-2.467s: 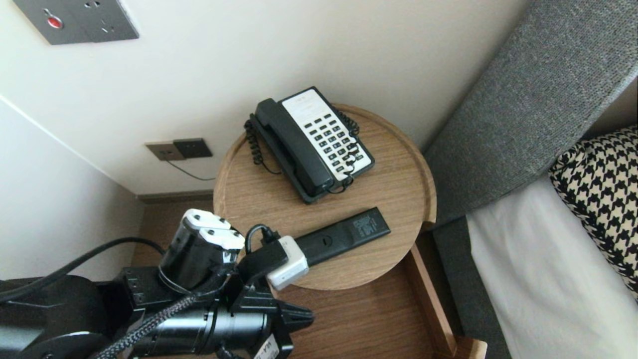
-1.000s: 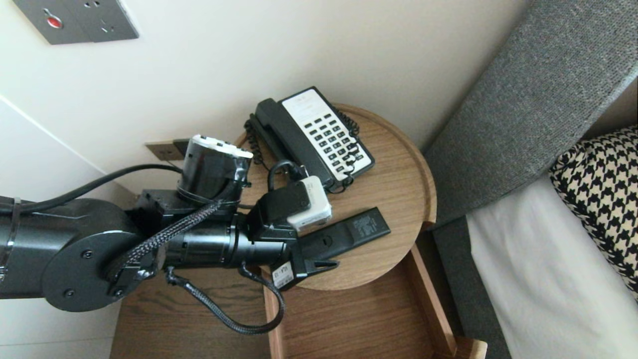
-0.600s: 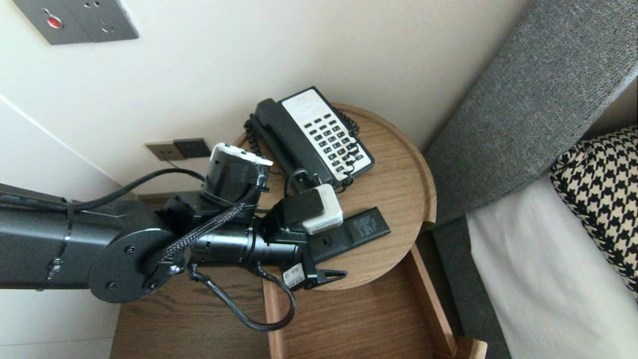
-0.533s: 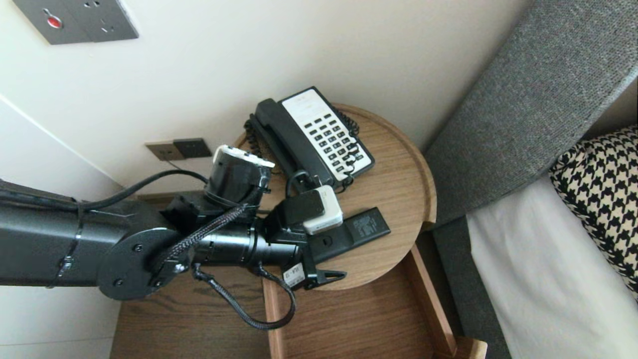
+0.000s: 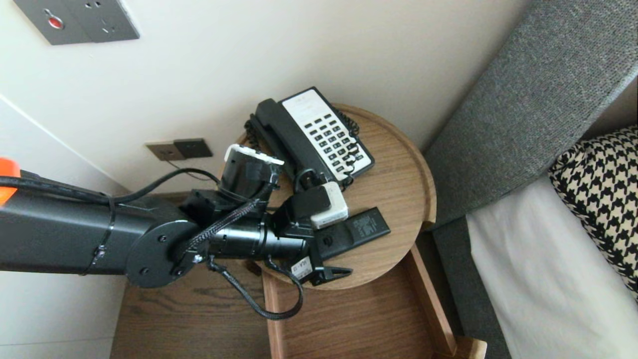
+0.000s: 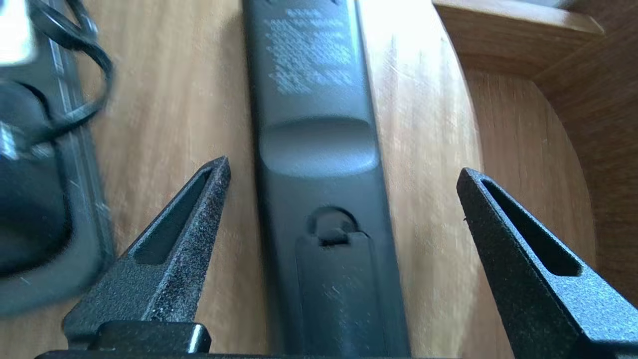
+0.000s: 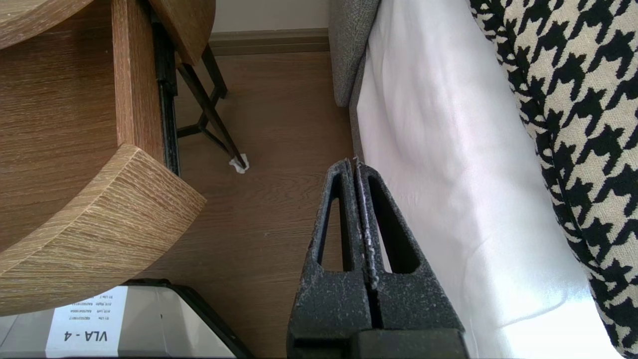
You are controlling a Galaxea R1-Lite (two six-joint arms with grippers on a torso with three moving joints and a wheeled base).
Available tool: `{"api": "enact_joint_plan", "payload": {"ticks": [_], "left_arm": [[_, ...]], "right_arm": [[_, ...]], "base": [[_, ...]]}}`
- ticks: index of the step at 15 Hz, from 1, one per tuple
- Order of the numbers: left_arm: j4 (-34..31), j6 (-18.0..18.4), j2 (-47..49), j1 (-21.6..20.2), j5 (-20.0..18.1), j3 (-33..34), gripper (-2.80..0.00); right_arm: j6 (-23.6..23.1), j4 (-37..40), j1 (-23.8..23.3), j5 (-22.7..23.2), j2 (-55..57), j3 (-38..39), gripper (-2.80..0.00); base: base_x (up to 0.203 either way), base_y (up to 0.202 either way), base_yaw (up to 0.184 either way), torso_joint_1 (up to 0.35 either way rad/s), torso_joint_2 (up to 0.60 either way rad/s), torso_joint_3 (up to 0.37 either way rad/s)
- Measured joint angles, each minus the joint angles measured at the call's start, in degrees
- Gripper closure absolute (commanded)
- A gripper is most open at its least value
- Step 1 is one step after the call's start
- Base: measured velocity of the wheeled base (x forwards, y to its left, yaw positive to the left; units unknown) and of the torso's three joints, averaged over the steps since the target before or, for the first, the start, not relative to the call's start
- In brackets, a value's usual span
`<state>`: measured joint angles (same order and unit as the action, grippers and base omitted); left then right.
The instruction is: Put the remote controls on the table in the drawer one by one
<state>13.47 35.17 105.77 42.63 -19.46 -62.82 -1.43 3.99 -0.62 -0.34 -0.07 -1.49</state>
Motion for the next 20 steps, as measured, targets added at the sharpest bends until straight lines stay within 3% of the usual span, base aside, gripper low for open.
{"api": "enact_joint_plan", "payload": {"ticks": [13, 19, 20], "left_arm": [[8.1, 2.5, -1.0, 1.0, 2.6, 4.9, -2.8], [8.7, 2.6, -0.6, 1.0, 2.7, 4.8, -2.8], [8.8, 2.6, -0.6, 1.0, 2.7, 4.7, 0.0]], "right_arm": [[0.0, 0.0, 0.0, 0.0, 0.0, 0.0, 0.0], [0.0, 0.0, 0.0, 0.0, 0.0, 0.0, 0.0], [0.0, 0.0, 0.0, 0.0, 0.0, 0.0, 0.0]], "base": [[0.0, 0.0, 0.0, 0.0, 0.0, 0.0], [0.0, 0.0, 0.0, 0.0, 0.0, 0.0], [0.0, 0.0, 0.0, 0.0, 0.0, 0.0]]}}
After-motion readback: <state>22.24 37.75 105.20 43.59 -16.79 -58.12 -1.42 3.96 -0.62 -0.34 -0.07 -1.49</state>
